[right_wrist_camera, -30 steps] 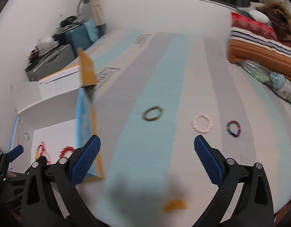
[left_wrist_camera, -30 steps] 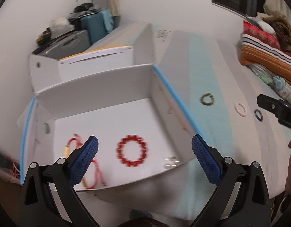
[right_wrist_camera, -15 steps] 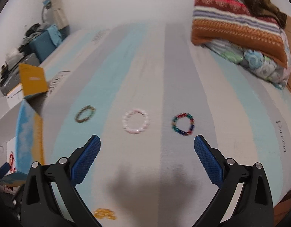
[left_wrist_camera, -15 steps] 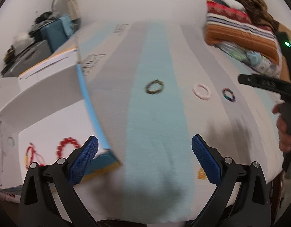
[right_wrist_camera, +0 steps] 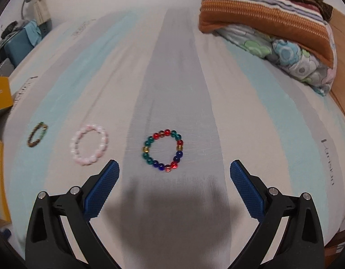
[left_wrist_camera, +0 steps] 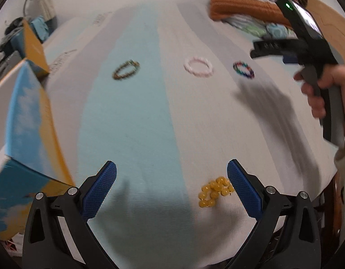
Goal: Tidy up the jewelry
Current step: 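Move both tools back over the amber beads and multicolour bracelet on the bed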
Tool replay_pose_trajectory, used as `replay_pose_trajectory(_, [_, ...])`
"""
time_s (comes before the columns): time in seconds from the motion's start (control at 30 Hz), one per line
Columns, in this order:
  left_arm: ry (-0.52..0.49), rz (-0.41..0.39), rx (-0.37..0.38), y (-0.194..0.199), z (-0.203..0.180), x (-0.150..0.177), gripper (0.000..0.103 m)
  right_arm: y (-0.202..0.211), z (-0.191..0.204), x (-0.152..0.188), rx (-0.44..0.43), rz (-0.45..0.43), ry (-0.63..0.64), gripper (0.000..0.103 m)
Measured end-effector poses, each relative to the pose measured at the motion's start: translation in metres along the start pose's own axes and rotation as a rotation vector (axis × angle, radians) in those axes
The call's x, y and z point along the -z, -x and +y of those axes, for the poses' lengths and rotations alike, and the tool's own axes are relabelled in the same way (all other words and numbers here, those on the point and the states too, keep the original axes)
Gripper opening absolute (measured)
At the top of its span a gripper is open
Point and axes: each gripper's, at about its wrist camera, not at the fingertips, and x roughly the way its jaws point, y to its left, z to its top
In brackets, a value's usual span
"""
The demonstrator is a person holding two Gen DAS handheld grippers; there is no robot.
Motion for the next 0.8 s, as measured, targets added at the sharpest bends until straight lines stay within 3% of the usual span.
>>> replay_pose_trajectory(0.37, [-0.04,0.031,0.058,-0.038,-0.015,0.027,0.097,-0.057,-0.013,0.003,-0.001,0.084,-0.032,0.09])
replay_pose_trajectory(0.8, [-0.056,0.009,0.086,-0.03,-0.02,0.035,0.095,-0.08,-0.025,-0.006,-0.076,0.118,-0.084,0.08])
